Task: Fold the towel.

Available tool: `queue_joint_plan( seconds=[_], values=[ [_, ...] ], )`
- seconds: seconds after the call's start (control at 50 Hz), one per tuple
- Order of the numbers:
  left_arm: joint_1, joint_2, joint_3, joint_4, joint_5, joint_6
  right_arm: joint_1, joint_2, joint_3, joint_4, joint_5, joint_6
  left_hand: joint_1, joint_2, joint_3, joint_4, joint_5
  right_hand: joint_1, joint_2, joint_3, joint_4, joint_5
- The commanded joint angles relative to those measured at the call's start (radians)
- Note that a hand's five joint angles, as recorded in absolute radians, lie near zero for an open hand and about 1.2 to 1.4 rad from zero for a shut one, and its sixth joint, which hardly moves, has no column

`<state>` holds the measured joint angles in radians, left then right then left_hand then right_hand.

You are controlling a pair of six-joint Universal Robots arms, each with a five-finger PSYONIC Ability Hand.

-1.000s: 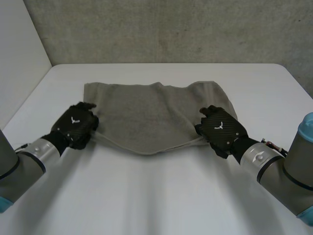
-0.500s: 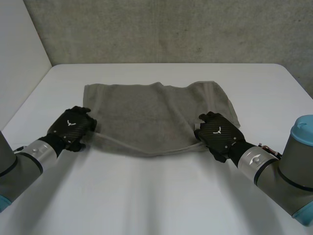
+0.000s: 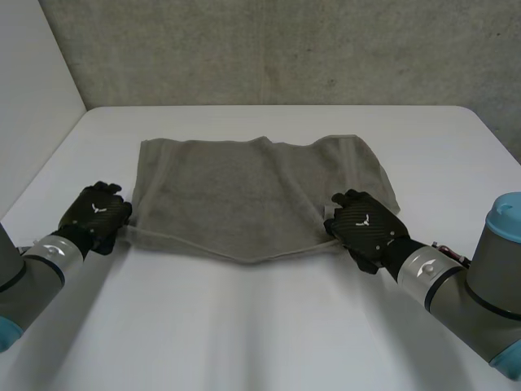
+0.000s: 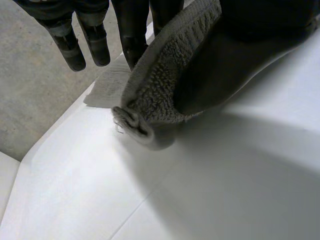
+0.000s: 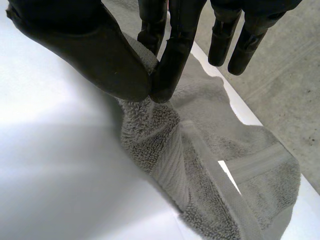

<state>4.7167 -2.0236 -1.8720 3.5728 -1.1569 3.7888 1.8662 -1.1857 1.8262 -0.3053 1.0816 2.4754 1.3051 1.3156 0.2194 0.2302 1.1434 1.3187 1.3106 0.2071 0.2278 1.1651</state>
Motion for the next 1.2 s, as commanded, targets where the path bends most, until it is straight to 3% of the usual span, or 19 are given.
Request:
queue_joint_plan(
  seconds=[0.02, 0.04, 0.06, 0.08, 0.14, 0.28, 0.42, 0.58, 0.62, 0.66, 0.98, 1.2],
  values=[
    [-0.009, 0.017, -0.004, -0.019, 0.002, 0.002, 0.002, -0.003, -0.001, 0.011, 0.001, 0.002, 0.091, 0.081, -0.045, -0.056, 0.078, -0.247, -0.239, -0.033, -0.053, -0.268],
    [-0.007, 0.022, -0.004, -0.019, 0.002, 0.002, 0.004, -0.008, -0.005, 0.012, 0.001, 0.01, 0.091, 0.081, -0.045, -0.056, 0.078, -0.634, -0.626, -0.033, -0.053, -0.655],
    [-0.007, 0.022, -0.004, -0.019, 0.002, 0.002, 0.004, -0.008, -0.005, 0.012, 0.001, 0.01, 0.091, 0.081, -0.045, -0.056, 0.078, -0.638, -0.63, -0.033, -0.053, -0.659],
    [-0.007, 0.028, -0.004, -0.019, 0.002, 0.002, 0.002, -0.017, -0.014, 0.014, 0.004, 0.032, 0.091, 0.081, -0.045, -0.056, 0.078, -0.87, -0.862, -0.033, -0.053, -0.891],
    [-0.004, 0.052, -0.007, -0.02, 0.003, 0.0, -0.004, -0.037, -0.054, 0.029, 0.009, 0.1, 0.091, 0.081, -0.045, -0.056, 0.078, -1.019, -1.011, -0.033, -0.053, -1.04],
    [-0.001, 0.068, -0.007, -0.025, 0.003, -0.004, -0.08, -0.023, -0.192, 0.113, 0.006, 0.143, 0.091, 0.081, -0.045, -0.056, 0.078, -1.128, -1.12, -0.033, -0.053, -1.149],
    [0.0, 0.069, -0.009, -0.026, 0.005, -0.007, -0.078, 0.026, -0.295, 0.203, -0.011, 0.091, 0.091, 0.081, -0.045, -0.056, 0.078, -1.09, -1.082, -0.033, -0.053, -1.111],
    [-0.006, 0.069, -0.015, -0.026, 0.005, -0.006, -0.021, 0.181, -0.453, 0.304, -0.015, -0.044, 0.091, 0.081, -0.045, -0.056, 0.078, -1.072, -1.064, -0.033, -0.053, -1.093],
    [-0.006, 0.069, -0.016, -0.026, 0.005, -0.006, -0.015, 0.212, -0.473, 0.342, -0.017, -0.092, 0.091, 0.081, -0.045, -0.056, 0.078, -1.061, -1.052, -0.033, -0.053, -1.081],
    [-0.006, 0.069, -0.016, -0.026, 0.005, -0.006, 0.01, 0.251, -0.484, 0.399, -0.014, -0.235, 0.091, 0.081, -0.045, -0.056, 0.078, -1.058, -1.049, -0.033, -0.053, -1.079],
    [-0.007, 0.068, -0.018, -0.026, 0.008, -0.006, 0.024, 0.331, -0.522, 0.494, 0.03, -0.432, 0.091, 0.081, -0.045, -0.056, 0.078, -0.929, -0.921, -0.033, -0.053, -0.95],
    [-0.009, 0.066, -0.019, -0.026, 0.008, -0.004, -0.01, 0.262, -0.444, 0.489, 0.032, -0.443, 0.091, 0.081, -0.045, -0.056, 0.078, -0.87, -0.861, -0.033, -0.053, -0.891]
  ],
)
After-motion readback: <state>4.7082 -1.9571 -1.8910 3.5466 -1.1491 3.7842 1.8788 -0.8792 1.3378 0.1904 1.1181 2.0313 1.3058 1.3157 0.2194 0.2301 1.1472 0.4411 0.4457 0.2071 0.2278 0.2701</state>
